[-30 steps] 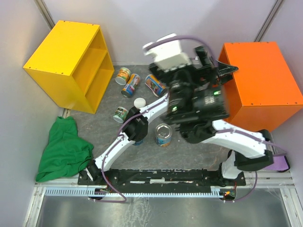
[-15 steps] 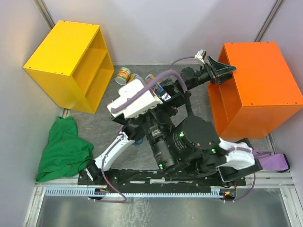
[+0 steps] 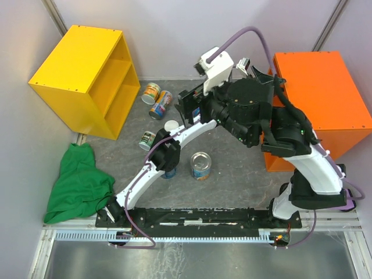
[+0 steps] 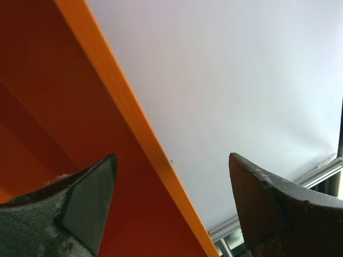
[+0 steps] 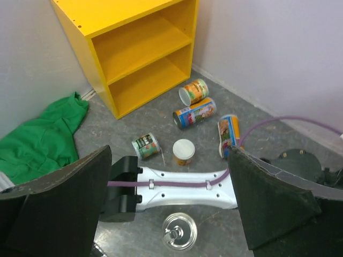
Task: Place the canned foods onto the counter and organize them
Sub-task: Adjust the counter at the center of the board.
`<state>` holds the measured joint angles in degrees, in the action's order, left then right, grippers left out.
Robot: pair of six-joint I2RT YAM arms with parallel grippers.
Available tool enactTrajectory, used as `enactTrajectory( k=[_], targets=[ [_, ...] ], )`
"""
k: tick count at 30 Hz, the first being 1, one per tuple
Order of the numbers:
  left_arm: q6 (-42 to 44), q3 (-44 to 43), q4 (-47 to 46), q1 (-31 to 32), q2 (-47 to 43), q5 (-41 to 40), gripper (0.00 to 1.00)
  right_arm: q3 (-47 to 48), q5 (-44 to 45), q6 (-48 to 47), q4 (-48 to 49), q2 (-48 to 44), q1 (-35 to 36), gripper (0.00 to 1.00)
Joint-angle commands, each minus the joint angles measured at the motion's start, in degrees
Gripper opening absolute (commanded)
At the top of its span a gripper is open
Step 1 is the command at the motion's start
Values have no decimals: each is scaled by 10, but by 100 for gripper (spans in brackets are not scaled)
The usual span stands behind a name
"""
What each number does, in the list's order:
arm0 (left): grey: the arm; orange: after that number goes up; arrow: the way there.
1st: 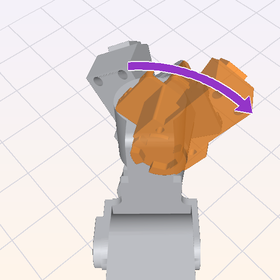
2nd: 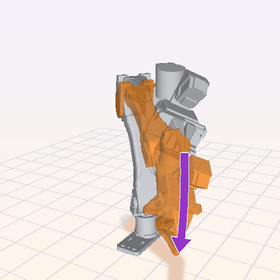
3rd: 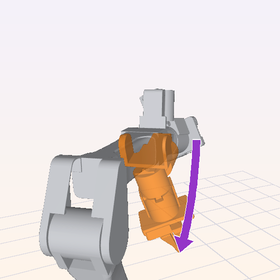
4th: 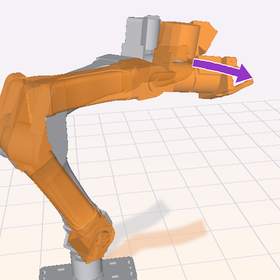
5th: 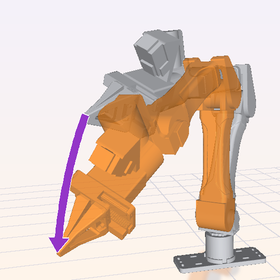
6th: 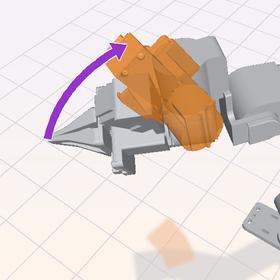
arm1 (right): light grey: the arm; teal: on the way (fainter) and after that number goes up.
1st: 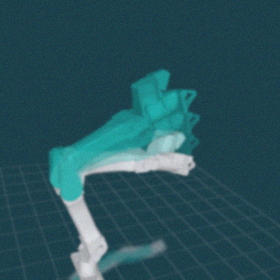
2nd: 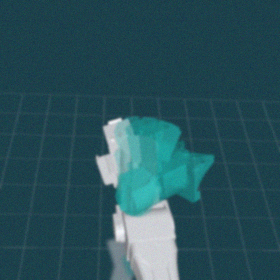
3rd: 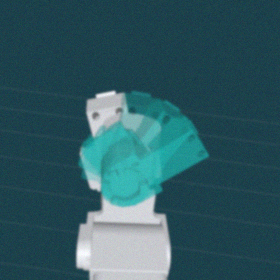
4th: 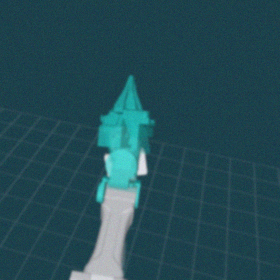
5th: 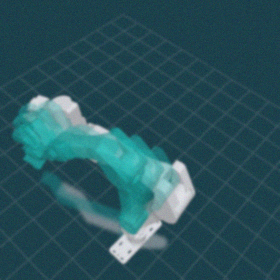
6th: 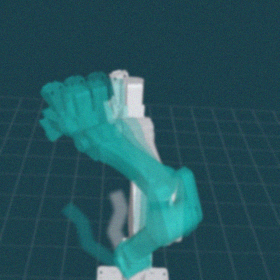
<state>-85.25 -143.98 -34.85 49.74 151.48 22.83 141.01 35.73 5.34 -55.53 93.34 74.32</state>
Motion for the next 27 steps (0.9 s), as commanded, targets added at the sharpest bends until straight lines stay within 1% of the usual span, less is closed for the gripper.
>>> enactTrajectory(
  k=[1, 5, 8, 12, 15, 17, 19, 22, 27],
  targets=[
    [-4, -48, -23, -4, 5, 4, 90, -16, -35, 82, -21, -43, -34, 95],
    [12, -56, -3, -4, 6, -1, 88, -19, -15, 97, -36, -49, -61, 87],
    [27, -62, 15, 0, 7, -2, 86, -24, -11, 106, -43, -50, -69, 83],
    [44, -63, 41, 8, 8, -3, 81, -54, 25, 130, -46, -66, -71, 73],
    [56, -65, 54, 17, 12, -13, 75, -90, 50, 141, -38, -92, -72, 68],
    [65, -68, 54, 23, 16, -28, 70, -105, 60, 146, -38, -105, -72, 66],
    [78, -79, 62, 28, 19, -41, 68, -113, 67, 152, -44, -116, -72, 65],
    [92, -81, 65, 35, 18, -62, 61, -124, 68, 159, -49, -129, -72, 64],
    [102, -83, 74, 45, 20, -71, 45, -127, 80, 176, -75, -141, -72, 60]
  ],
)
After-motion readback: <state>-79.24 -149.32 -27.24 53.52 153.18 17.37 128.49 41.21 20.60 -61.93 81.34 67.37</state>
